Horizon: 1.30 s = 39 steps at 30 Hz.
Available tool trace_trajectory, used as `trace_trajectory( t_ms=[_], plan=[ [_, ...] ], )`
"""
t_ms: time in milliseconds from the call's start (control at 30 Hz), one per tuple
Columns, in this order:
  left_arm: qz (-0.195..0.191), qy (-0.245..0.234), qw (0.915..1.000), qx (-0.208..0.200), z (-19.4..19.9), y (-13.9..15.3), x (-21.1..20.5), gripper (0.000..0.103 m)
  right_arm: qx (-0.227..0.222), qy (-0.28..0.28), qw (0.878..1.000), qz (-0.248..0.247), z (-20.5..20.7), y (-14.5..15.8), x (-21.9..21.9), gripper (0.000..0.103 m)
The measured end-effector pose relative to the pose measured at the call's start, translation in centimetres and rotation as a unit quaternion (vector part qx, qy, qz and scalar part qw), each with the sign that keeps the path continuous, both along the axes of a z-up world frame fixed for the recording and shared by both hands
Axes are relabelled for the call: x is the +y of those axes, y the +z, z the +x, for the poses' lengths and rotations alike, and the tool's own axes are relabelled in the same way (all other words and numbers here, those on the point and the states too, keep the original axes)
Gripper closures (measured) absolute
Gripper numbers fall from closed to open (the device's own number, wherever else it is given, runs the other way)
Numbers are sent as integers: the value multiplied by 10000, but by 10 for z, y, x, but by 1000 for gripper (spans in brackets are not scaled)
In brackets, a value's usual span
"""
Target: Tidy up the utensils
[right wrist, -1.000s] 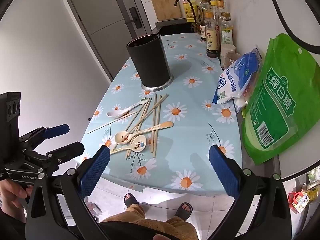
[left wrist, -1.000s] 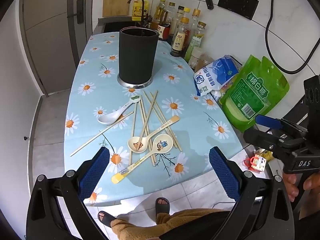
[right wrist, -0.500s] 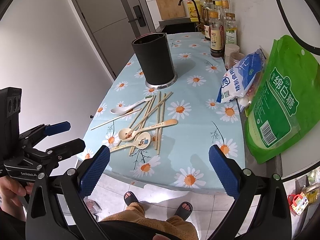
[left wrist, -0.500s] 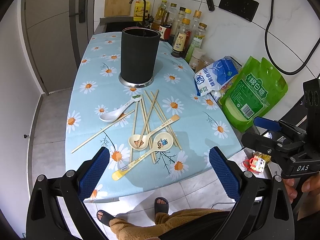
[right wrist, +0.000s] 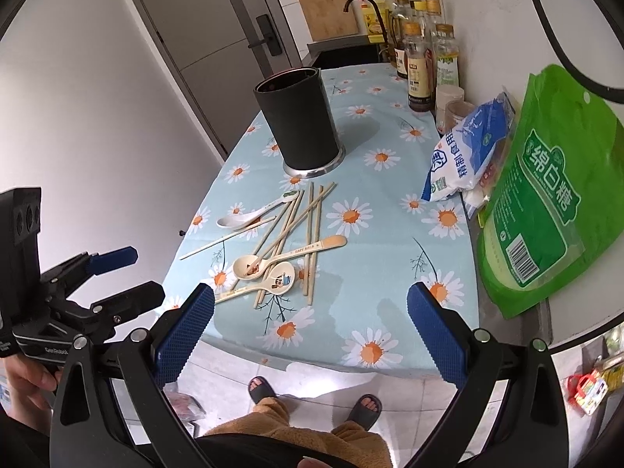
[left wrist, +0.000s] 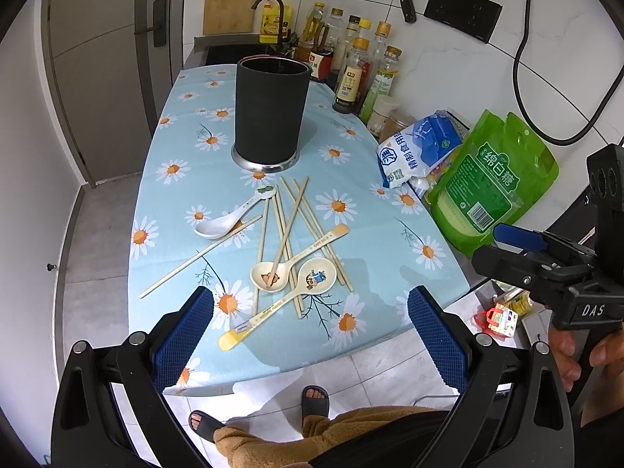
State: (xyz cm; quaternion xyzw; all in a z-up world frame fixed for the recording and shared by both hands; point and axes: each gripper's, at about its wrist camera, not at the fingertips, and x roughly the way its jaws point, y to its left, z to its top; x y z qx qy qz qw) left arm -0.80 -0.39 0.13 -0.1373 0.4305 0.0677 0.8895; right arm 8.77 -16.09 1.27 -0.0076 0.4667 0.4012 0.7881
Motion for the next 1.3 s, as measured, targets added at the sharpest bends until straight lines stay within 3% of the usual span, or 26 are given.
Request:
trace_trajectory(
  t_ms=[1300],
  plan=[
    [-10,29,10000,42,3,-2,4,7,84,119,9999,-87,2,-10,6,5]
  ],
)
